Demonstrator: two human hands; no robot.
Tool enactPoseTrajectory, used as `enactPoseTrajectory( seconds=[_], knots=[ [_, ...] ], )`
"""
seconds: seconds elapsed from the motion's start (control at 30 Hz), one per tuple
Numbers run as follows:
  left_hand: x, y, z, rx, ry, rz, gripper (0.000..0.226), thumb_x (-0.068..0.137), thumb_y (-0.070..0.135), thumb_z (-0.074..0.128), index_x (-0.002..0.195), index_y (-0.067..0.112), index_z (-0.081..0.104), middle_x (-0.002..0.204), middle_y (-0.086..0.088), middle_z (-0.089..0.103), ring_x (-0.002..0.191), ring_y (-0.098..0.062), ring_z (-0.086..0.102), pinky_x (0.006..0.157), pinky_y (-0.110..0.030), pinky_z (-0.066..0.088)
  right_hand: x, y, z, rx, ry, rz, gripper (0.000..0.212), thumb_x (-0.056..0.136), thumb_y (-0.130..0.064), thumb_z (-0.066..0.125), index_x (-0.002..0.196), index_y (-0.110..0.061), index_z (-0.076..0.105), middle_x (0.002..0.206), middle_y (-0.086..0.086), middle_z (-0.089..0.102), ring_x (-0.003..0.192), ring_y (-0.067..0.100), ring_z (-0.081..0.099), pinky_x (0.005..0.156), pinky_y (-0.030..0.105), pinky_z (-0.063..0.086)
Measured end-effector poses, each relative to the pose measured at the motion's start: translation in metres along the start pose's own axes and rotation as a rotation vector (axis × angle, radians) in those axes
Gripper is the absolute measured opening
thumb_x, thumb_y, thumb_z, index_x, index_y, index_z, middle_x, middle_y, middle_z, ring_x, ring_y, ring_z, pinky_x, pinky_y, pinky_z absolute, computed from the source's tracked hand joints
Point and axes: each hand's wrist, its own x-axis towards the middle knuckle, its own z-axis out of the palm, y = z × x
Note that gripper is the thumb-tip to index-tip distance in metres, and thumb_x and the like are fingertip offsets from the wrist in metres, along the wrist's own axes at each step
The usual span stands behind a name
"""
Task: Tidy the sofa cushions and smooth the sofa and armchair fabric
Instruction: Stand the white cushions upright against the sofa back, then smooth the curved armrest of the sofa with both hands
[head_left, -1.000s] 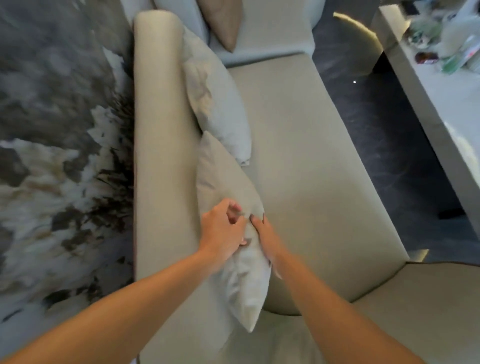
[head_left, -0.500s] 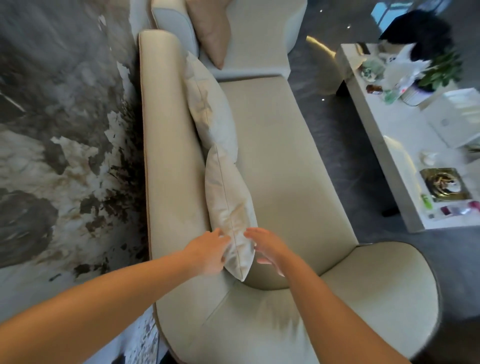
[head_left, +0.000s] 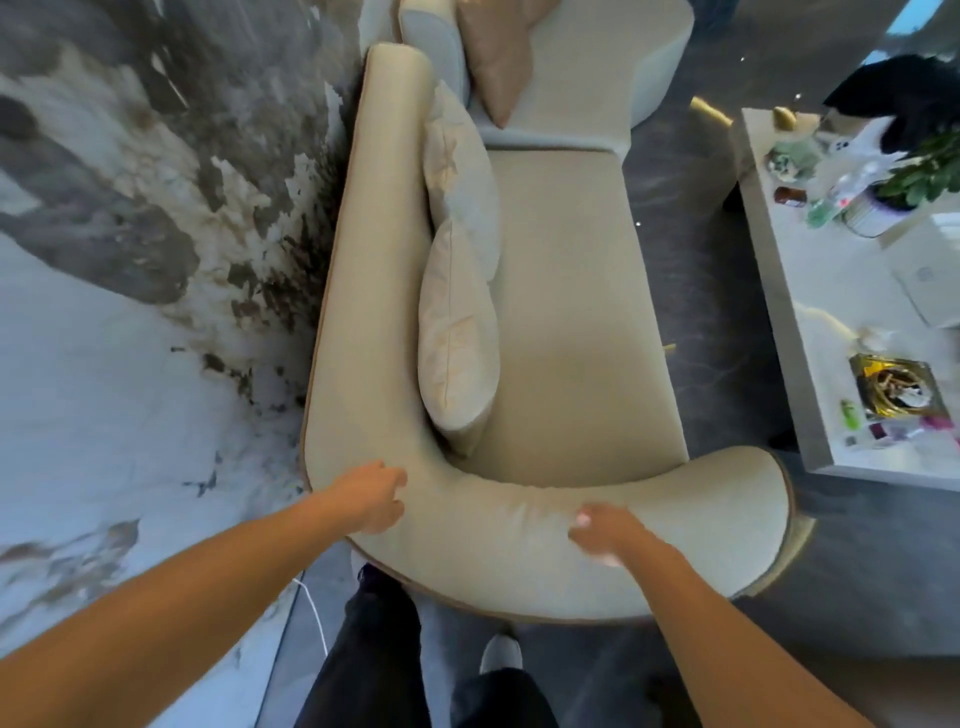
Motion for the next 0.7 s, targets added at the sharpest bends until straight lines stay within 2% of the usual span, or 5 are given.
enactPoseTrajectory(
  seconds=[0.13,0.2,0.37,0.5,0.7],
  knots=[
    [-0.025,0.029,0.053,-0.059,-0.023,0.02,0.059,0.095,0.038,0.049,0.148,0.021,0.03,0.146,-0.018,0.04,0.13,-0.036,0.042,0.107,-0.039,0.036,-0.02,0.054,0.033,-0.016,-0.006,-0.044,0.059,0.095,-0.037,0.052,0.149,-0.018,0.035,0.156,0.01,0.036,0.139,0.03,0.037,0.115,0.042,0.032],
    [-0.034,0.037,0.072,-0.108,-0.001,-0.002,0.063,0.095,0.037,0.049,0.151,0.023,0.023,0.154,-0.02,0.026,0.136,-0.038,0.035,0.111,-0.04,0.032,-0.025,0.064,0.048,-0.075,0.047,-0.144,0.065,0.095,-0.044,0.052,0.152,-0.028,0.026,0.162,0.007,0.023,0.146,0.029,0.022,0.119,0.043,0.021],
    [-0.04,0.046,0.099,-0.141,0.06,-0.103,0.067,0.097,0.043,0.046,0.152,0.036,0.009,0.161,-0.017,-0.008,0.142,-0.05,0.015,0.115,-0.053,0.028,-0.022,0.065,0.077,-0.258,0.105,-0.132,0.097,0.076,-0.076,0.055,0.145,-0.056,-0.012,0.161,0.0,-0.021,0.146,0.044,-0.015,0.114,0.068,0.018],
    [-0.018,0.052,0.11,-0.16,0.261,-0.183,0.066,0.093,0.065,0.03,0.149,0.046,0.002,0.163,-0.007,-0.013,0.141,-0.05,0.003,0.113,-0.062,0.024,-0.002,0.065,0.1,-0.284,0.224,-0.116,0.115,0.056,-0.093,0.047,0.124,-0.064,-0.04,0.154,-0.001,-0.042,0.14,0.046,-0.031,0.105,0.08,0.012],
    [0.023,0.06,0.167,-0.157,0.669,-0.231,0.073,0.08,0.081,0.009,0.146,0.052,-0.008,0.162,-0.002,-0.018,0.136,-0.044,-0.036,0.107,-0.073,-0.009,0.029,0.068,0.133,-0.194,0.422,-0.095,0.116,0.029,-0.108,0.016,0.123,-0.068,-0.038,0.143,-0.01,-0.055,0.137,0.042,-0.037,0.1,0.084,-0.002]
  ],
)
